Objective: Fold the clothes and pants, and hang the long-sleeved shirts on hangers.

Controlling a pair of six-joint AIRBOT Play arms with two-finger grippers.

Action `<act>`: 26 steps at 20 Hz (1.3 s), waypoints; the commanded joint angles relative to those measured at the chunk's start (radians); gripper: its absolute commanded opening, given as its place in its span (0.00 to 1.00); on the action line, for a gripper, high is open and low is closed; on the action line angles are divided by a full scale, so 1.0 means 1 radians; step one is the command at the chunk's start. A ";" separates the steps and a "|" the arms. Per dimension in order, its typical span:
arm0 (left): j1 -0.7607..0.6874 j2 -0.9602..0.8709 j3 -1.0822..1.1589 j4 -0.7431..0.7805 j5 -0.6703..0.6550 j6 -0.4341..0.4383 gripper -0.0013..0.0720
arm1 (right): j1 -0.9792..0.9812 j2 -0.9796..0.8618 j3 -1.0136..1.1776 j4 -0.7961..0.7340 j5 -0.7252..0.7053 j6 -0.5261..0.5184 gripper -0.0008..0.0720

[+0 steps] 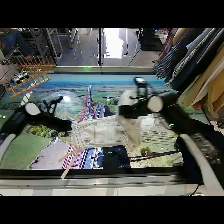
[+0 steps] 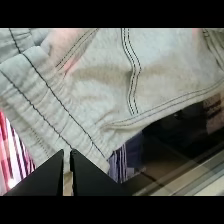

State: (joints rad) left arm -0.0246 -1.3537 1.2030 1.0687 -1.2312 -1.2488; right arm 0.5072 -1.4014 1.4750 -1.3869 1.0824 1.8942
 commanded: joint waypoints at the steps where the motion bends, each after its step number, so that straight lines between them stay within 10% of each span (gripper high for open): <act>1: 0.102 0.135 0.031 -0.003 -0.156 -0.005 0.10 | 0.256 -0.140 0.032 0.011 -0.257 0.068 0.06; 5: 0.182 0.237 0.031 -0.003 -0.202 -0.011 0.10 | 0.393 -0.349 0.156 0.052 -0.473 0.030 0.11; 7: 0.186 0.243 0.031 -0.004 -0.203 -0.011 0.10 | 0.399 -0.426 0.234 0.136 -0.442 -0.070 0.61; 8: 0.182 0.239 0.030 -0.004 -0.202 -0.011 0.10 | 0.394 -0.435 0.267 0.177 -0.390 -0.171 0.68; 18: 0.106 0.083 0.025 -0.007 -0.039 0.001 0.10 | -0.168 -0.177 0.277 0.223 0.261 -0.257 0.85; 26: 0.026 -0.222 0.025 0.158 -0.033 0.030 0.04 | -0.238 -0.314 -0.008 0.612 0.094 -0.428 0.96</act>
State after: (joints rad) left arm 0.0082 -1.4963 1.2285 1.1412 -1.2602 -1.2221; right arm 0.2836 -1.6524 1.5192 -0.9577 1.2106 1.5650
